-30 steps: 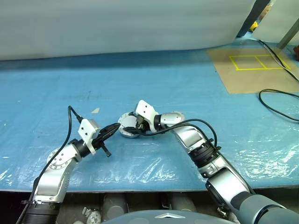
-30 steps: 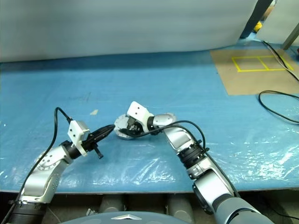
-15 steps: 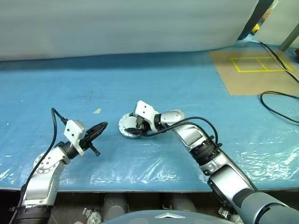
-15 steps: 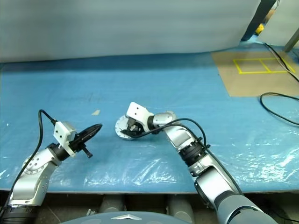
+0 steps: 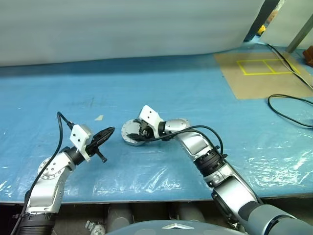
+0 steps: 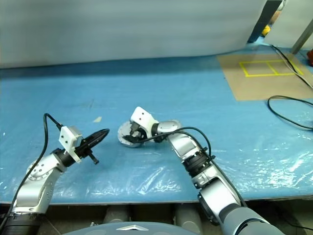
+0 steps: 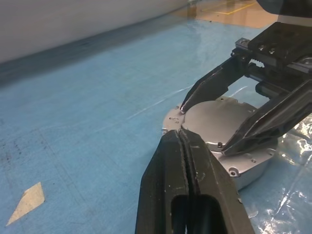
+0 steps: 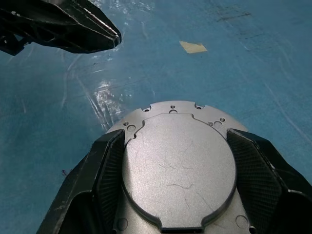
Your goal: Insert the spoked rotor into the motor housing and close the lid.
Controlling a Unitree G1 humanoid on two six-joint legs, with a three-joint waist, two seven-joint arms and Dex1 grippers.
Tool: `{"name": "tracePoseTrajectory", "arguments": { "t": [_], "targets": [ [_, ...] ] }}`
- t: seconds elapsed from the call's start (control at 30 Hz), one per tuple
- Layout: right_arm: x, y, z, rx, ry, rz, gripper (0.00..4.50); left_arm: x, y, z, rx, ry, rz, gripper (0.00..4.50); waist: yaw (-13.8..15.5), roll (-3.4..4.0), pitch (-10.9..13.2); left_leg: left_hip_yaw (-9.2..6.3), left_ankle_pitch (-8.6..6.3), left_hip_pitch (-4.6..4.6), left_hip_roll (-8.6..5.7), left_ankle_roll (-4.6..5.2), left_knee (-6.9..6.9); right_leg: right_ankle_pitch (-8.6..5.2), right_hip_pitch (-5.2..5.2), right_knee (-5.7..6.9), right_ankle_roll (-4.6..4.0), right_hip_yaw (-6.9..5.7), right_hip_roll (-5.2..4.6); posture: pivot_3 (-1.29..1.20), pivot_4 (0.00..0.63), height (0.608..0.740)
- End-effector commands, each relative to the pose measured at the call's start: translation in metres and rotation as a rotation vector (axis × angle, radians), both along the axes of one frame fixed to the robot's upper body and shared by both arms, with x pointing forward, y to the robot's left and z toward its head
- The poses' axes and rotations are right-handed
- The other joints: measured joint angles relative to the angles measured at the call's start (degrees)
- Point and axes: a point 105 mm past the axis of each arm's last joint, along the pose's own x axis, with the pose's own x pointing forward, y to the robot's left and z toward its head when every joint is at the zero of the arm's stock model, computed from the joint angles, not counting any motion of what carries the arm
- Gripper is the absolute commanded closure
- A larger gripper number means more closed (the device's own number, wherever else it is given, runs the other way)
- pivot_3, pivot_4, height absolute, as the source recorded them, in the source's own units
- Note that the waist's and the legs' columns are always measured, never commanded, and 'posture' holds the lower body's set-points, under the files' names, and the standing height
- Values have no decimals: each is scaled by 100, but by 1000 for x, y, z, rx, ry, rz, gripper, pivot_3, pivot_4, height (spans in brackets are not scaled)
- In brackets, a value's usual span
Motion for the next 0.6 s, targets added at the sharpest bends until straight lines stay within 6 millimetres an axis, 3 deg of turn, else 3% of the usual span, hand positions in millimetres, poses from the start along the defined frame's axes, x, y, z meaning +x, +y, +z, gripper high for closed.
{"name": "tracePoseTrajectory", "arguments": {
  "t": [0.03, 0.3, 0.43, 0.6],
  "targets": [
    [0, -19, -44, -145, 74, -61, 1554, 1, -2, 8, 6, -34, -10, 4500, -3, 0, 0, 0, -1, 2, -1, 2, 1, -1, 2, 0, 3, 0, -1, 0, 150, 740],
    [-6, -23, -53, -190, 99, -39, 1554, 0, -4, 7, 9, -28, -18, 4500, -5, 0, 0, -2, -11, 4, -1, 20, 1, -18, 4, 3, 36, 0, -1, 0, 150, 740],
    [-14, -36, -69, -300, 128, -5, 1554, 0, -6, 7, 10, -28, -25, 4500, -1, 2, -2, -2, -11, 3, -3, 20, 1, 0, 6, 0, 3, 1, -4, 0, 150, 740],
    [-12, -45, -74, -350, 126, -21, 1554, 1, -7, 7, 10, -29, -29, 4500, 4, 11, -11, -2, -11, 2, -3, 20, 1, 0, 11, -7, 2, 1, -6, 0, 150, 740]
  ]
}}
